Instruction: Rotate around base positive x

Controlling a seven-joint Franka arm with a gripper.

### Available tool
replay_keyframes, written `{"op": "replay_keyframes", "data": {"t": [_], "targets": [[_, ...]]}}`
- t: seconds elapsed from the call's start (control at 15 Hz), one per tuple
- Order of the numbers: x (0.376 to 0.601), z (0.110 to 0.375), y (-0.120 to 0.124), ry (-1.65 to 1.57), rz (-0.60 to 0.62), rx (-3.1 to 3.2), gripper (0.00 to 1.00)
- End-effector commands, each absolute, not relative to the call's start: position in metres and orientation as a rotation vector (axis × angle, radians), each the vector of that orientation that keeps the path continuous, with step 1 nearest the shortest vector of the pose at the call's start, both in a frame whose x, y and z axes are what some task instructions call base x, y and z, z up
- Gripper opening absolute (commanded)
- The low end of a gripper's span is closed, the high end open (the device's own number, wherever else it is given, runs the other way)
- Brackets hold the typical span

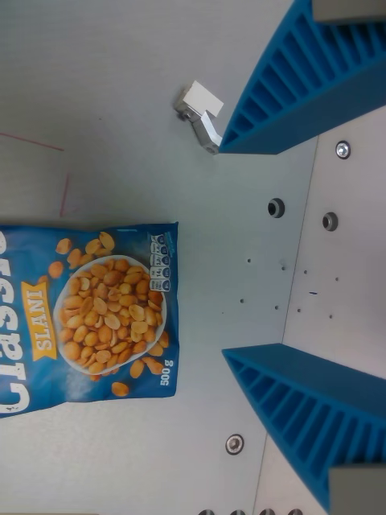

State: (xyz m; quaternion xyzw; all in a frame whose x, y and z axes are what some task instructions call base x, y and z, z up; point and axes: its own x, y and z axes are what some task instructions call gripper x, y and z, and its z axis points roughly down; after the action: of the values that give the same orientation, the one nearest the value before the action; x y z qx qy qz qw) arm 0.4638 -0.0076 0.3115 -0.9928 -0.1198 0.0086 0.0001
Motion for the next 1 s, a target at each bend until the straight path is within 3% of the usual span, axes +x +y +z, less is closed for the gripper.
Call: {"op": "replay_keyframes", "data": {"t": [0.07,1.0], "targets": [[0.4639,0.3137,-0.0077,-0.374,0.016,-3.106,1.00],[0.4639,0.3137,-0.0077,-0.355,-0.017,-2.922,1.00]]}}
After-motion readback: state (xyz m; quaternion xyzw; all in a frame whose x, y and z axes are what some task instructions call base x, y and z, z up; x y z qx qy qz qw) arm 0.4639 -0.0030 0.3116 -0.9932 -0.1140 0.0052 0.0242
